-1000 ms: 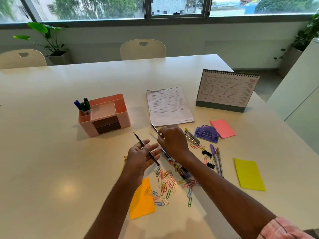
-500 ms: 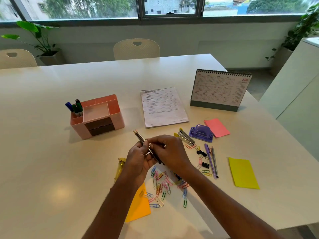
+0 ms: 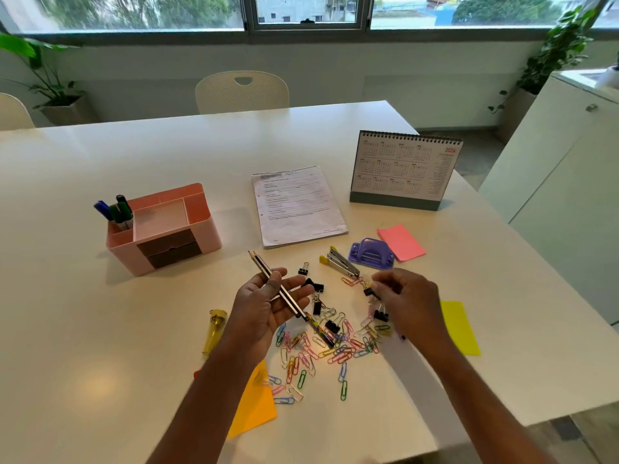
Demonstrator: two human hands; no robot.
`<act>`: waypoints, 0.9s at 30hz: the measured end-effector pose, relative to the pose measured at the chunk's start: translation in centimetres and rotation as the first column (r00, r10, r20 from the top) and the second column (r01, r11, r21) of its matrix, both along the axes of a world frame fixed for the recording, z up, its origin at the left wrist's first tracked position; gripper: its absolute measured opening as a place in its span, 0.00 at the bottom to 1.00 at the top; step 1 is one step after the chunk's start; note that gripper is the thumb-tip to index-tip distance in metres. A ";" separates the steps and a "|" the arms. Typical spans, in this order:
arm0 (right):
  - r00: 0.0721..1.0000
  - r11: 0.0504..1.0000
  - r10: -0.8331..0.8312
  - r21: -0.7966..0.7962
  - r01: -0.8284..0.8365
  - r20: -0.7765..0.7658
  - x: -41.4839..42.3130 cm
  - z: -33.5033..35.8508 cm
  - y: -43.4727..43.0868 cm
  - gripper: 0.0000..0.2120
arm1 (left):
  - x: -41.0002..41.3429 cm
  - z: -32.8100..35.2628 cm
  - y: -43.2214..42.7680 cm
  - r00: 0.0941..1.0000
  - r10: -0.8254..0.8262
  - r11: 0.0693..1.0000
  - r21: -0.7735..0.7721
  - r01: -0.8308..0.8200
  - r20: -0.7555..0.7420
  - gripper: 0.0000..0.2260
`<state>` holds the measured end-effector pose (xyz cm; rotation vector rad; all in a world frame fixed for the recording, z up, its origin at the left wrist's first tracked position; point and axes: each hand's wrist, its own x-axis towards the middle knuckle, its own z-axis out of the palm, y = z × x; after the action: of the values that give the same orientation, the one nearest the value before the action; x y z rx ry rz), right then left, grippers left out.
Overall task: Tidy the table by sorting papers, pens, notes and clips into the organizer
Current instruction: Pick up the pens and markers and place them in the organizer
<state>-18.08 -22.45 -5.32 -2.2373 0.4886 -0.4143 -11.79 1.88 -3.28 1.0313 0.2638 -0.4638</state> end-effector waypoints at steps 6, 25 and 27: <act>0.973 0.978 -0.128 -0.190 0.091 -0.192 -1.0 -0.8 -3.4 0.05 | -0.4 -0.1 -0.9 0.999 -0.033 0.999 -0.014 0.033 0.001 0.12; 0.936 0.927 -0.141 -0.375 0.010 -0.322 0.4 -0.1 -1.6 0.13 | -1.0 0.0 -1.3 0.997 -0.081 0.996 -0.032 0.081 0.001 0.14; 0.976 0.989 -0.031 -0.151 -0.001 -0.215 0.4 1.0 -0.5 0.14 | -1.1 -0.2 -1.2 0.995 -0.095 0.995 -0.031 0.095 0.004 0.15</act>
<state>-17.64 -22.96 -4.31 -2.4404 0.6056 -0.2211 -12.86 0.66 -3.47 1.0164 0.2053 -0.5512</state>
